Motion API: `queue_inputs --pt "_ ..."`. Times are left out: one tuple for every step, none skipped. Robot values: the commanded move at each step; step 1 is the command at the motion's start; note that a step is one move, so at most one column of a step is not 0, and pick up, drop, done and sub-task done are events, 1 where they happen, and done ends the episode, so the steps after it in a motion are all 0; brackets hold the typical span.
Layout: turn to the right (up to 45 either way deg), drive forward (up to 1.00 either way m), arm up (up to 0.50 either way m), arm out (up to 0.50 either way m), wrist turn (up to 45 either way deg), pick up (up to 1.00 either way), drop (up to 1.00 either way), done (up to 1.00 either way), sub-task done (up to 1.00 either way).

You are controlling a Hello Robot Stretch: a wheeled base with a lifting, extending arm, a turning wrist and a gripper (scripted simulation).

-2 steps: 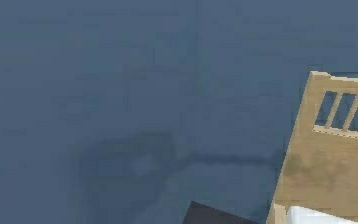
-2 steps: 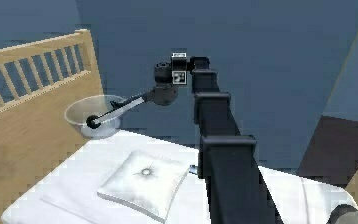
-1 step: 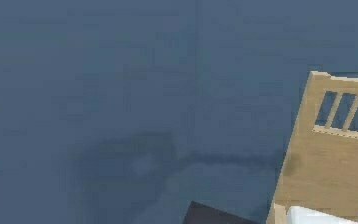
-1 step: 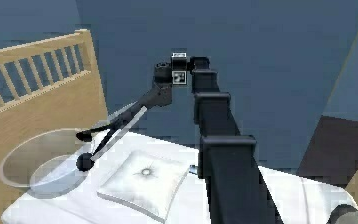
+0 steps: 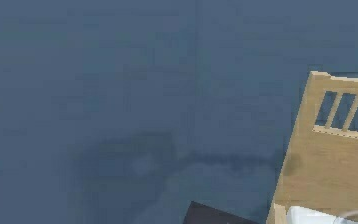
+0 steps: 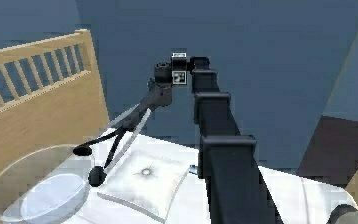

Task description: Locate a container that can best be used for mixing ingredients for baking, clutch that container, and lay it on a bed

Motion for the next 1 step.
queue_inputs --pt "0.0 0.0 0.0 -0.34 0.0 0.0 0.0 0.0 0.0"
